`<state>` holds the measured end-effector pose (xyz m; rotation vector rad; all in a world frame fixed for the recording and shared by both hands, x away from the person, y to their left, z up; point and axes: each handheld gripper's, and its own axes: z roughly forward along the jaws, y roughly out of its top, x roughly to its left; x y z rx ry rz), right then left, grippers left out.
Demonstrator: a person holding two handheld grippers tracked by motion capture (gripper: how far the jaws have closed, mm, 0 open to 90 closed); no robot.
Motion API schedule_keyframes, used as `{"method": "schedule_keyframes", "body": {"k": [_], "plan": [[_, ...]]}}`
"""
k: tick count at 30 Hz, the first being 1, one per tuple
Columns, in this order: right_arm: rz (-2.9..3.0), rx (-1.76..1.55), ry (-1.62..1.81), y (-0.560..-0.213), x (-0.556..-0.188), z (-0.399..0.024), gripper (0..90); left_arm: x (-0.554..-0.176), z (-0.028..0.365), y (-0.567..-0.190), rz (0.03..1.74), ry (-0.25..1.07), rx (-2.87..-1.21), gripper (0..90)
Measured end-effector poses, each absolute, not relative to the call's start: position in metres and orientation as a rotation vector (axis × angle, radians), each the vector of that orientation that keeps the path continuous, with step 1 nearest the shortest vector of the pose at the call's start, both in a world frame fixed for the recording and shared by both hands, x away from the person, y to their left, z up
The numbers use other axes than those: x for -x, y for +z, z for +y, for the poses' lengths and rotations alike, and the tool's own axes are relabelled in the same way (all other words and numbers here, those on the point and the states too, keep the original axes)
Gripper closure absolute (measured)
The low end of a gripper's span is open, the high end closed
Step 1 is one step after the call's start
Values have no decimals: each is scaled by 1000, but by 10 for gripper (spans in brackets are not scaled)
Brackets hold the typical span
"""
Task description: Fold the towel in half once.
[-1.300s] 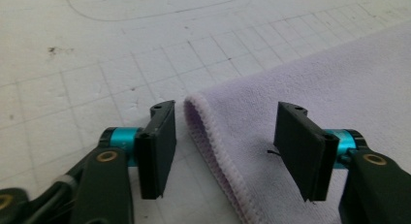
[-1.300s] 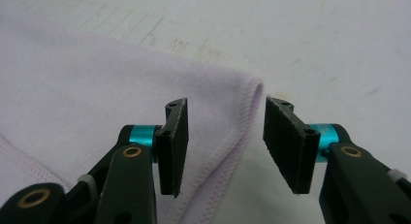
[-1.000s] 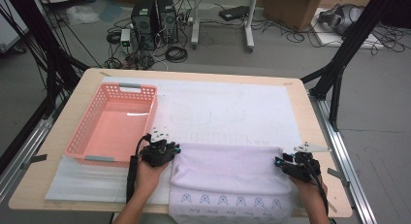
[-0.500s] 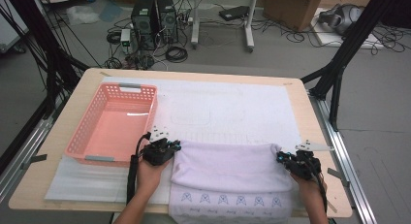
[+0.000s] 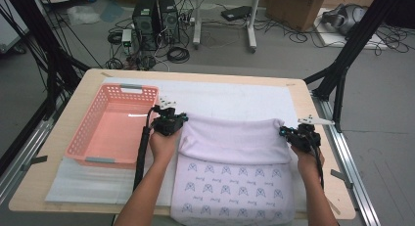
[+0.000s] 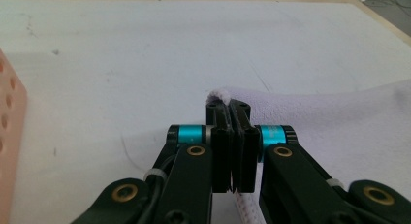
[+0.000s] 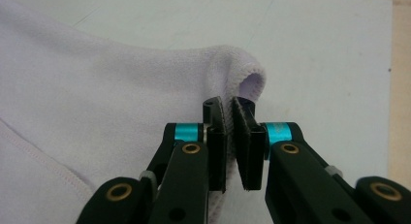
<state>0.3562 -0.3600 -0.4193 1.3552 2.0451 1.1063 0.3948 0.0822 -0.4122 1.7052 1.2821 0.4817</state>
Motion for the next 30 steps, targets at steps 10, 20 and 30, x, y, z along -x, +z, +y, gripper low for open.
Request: {"method": "schedule_keyframes", "body": {"k": [10, 20, 30], "plan": [[2045, -1387, 1054, -416, -406, -352, 841, -429, 90, -421, 1241, 504, -1662, 877], [2031, -1437, 1056, -417, -431, -346, 833, -444, 91, -418, 1262, 461, -1693, 870], [2049, -1436, 1130, -406, -421, -349, 667, -434, 84, -413, 1203, 329, -1737, 531]]}}
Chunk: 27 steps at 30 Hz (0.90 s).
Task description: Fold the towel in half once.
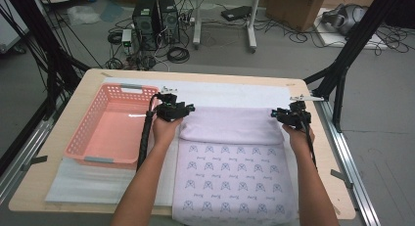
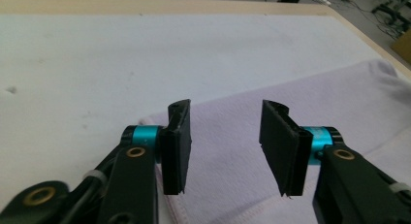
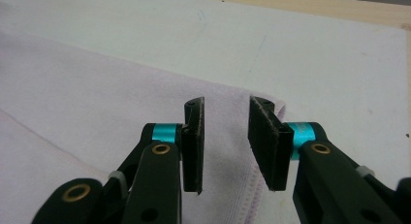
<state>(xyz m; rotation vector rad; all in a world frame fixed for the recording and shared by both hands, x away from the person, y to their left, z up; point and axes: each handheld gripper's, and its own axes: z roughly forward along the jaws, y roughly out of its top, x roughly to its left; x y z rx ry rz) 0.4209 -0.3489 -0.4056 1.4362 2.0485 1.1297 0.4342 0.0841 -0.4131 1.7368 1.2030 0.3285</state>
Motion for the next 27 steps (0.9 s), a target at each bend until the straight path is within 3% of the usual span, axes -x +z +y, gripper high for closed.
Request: {"method": "schedule_keyframes", "body": {"k": [10, 16, 17, 21, 27], "plan": [[2242, -1417, 1081, -415, -403, -350, 654, -410, 79, -439, 1170, 274, -1865, 542], [2316, -1392, 1039, -420, -392, -347, 644, -399, 79, -444, 1137, 259, -1928, 707], [2326, -1396, 1015, -423, -391, -348, 648, -397, 78, -442, 1117, 269, -1950, 767], [2326, -1382, 1022, -429, -383, -352, 824, -389, 73, -436, 1070, 309, -1988, 836], [2281, -1335, 1101, -428, -362, -356, 845, -368, 79, -434, 1044, 332, -1911, 850]]}}
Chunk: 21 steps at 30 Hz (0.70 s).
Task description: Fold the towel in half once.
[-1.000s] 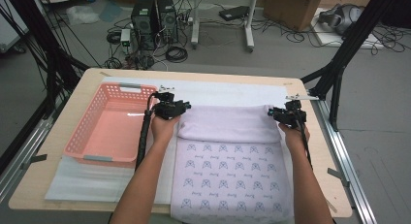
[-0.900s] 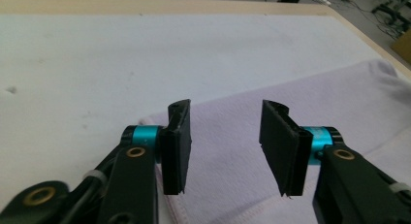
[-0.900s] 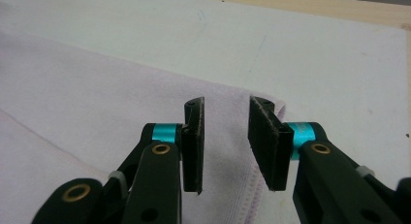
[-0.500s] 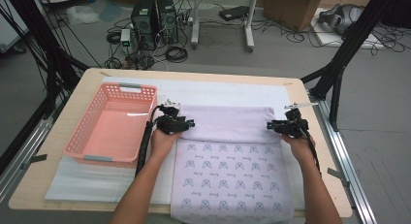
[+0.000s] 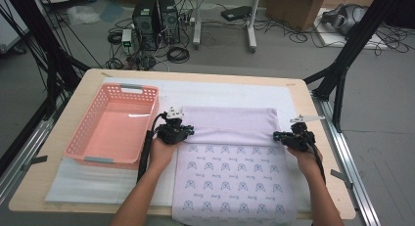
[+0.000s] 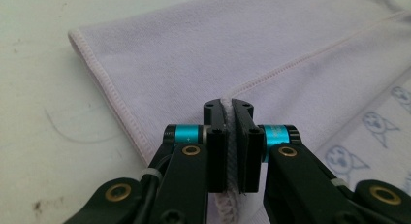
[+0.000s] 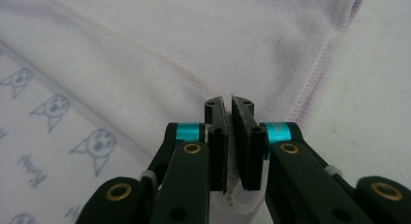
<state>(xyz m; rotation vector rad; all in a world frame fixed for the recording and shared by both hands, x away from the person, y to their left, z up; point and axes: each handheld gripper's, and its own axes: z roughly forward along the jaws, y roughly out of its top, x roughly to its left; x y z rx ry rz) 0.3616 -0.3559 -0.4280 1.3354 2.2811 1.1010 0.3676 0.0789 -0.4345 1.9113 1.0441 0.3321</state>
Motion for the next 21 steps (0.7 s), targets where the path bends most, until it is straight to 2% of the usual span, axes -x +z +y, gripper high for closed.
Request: {"method": "schedule_keyframes", "body": {"k": [6, 21], "plan": [[2235, -1282, 1177, -427, -336, -359, 845, -340, 85, -434, 991, 336, -1851, 844], [2197, -1183, 1254, -429, -262, -357, 847, -271, 102, -439, 886, 354, -1852, 840]]}}
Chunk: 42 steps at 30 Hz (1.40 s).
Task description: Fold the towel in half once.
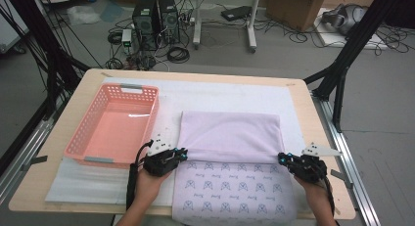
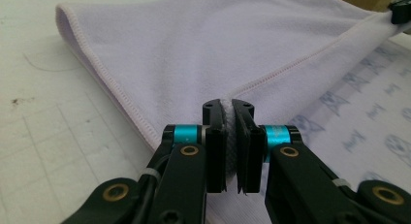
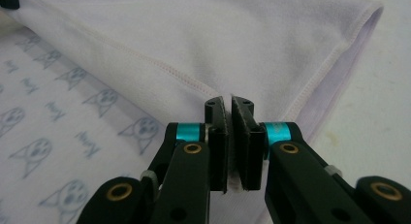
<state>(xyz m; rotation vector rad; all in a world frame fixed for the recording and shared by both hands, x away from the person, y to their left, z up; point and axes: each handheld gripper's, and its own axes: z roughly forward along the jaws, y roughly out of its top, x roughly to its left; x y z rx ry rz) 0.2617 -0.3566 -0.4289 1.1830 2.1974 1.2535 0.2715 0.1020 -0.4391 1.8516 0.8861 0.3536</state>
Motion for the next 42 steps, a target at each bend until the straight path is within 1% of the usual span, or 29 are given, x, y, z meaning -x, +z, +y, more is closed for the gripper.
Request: {"method": "schedule_keyframes", "body": {"k": [5, 17, 30, 42], "plan": [[2199, -1182, 1260, -431, -240, -358, 847, -254, 103, -436, 854, 350, -1842, 841], [2201, -1175, 1283, -429, -201, -361, 848, -224, 107, -441, 860, 313, -1834, 841], [2220, -1162, 1275, -431, -184, -360, 848, -200, 112, -442, 865, 316, -1828, 839], [2237, -1163, 1271, -433, -161, -362, 850, -176, 115, -442, 846, 262, -1839, 839]]}}
